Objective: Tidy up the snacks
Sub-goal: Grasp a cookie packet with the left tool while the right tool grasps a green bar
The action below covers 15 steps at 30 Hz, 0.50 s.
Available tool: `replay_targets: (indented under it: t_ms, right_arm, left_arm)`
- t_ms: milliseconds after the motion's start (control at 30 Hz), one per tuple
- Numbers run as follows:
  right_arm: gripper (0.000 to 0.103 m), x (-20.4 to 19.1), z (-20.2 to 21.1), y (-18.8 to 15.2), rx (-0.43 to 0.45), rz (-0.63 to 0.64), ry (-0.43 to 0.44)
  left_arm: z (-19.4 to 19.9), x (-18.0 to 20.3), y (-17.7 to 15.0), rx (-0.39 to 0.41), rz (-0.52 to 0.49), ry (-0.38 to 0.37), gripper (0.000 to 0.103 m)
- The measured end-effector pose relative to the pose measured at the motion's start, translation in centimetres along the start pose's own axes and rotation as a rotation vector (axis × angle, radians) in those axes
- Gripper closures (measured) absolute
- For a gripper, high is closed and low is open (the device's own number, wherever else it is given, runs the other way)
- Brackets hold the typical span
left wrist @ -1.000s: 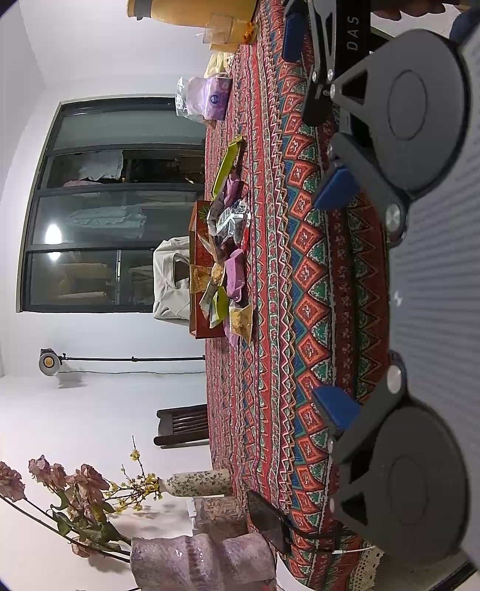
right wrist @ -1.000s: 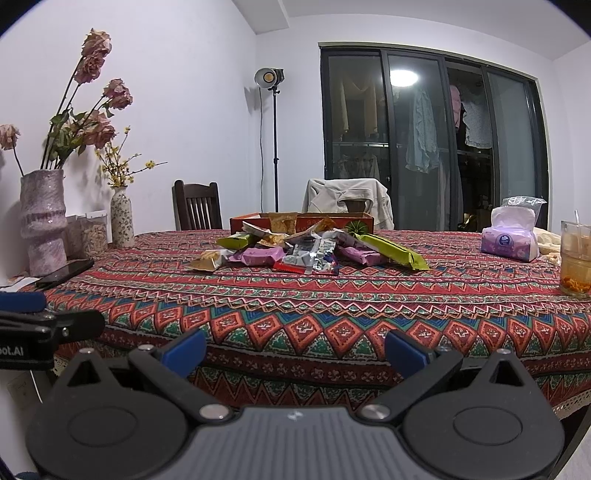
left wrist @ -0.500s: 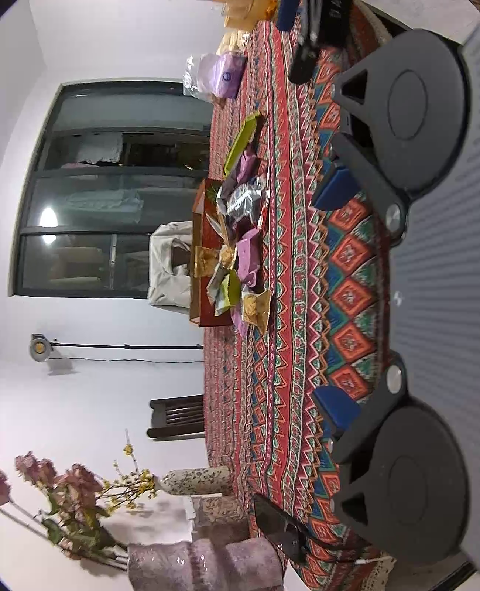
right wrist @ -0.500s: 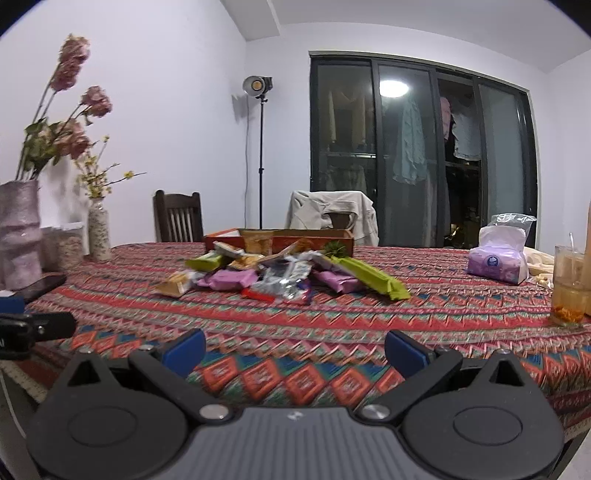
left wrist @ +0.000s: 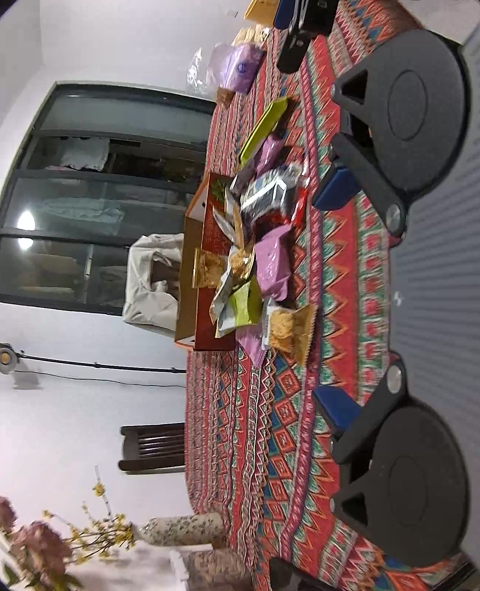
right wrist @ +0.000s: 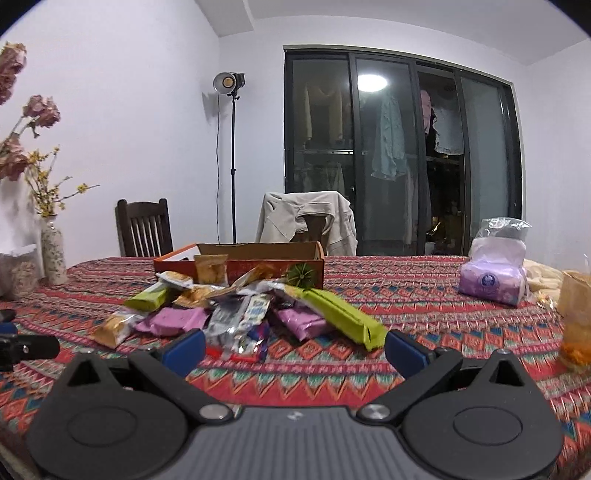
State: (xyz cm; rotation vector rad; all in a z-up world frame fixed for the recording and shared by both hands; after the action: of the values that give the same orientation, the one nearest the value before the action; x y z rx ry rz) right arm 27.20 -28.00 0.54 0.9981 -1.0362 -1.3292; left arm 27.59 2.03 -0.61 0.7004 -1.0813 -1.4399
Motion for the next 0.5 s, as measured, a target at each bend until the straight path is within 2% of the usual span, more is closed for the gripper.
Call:
replay_targets:
  t_ms: [133,233,267,400,500]
  right_arm:
    - [0.0,-0.4,-3.6,1.4,-0.026,0.0,0.04]
    - [0.0,-0.3,-5.4,3.3,0.094,-0.09,0.084]
    - [0.0,-0.5,-6.2,3.7,0.109,-0.109,0.091]
    - [0.0,-2.8,-10.7,3.6,-0.059,0.006,0.133]
    - [0.002,-3.9,-13.5,3.2,-0.134,0.052,0.124]
  left_arm:
    - [-3.2,-1.7,1.8,-0.023,-0.003,-0.006,0.003]
    - [-5.9,-3.0,2.6,-0.051,0.003,0.0,0.007]
    - [-6.8,-3.4,2.7,-0.066,0.007,0.001,0.01]
    - [-9.5,-4.6,2.8,-0.128,0.018,-0.021,0.02]
    - [-10.9,-5.5,2.4,-0.161,0.037,-0.023,0.02]
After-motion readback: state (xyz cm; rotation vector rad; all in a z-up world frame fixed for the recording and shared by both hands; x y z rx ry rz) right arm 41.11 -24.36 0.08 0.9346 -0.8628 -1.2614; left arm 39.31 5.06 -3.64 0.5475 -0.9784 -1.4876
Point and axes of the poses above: each gripper's, at about its wrist camera, not at the fingertips, and z roughly against the way its jaws point, x to its right, y to its top, the point moved 10 cm from there along -z, roughly the way its jaws point, and after that the axes turned 11 degrees about -y, right-handed, at the moved point
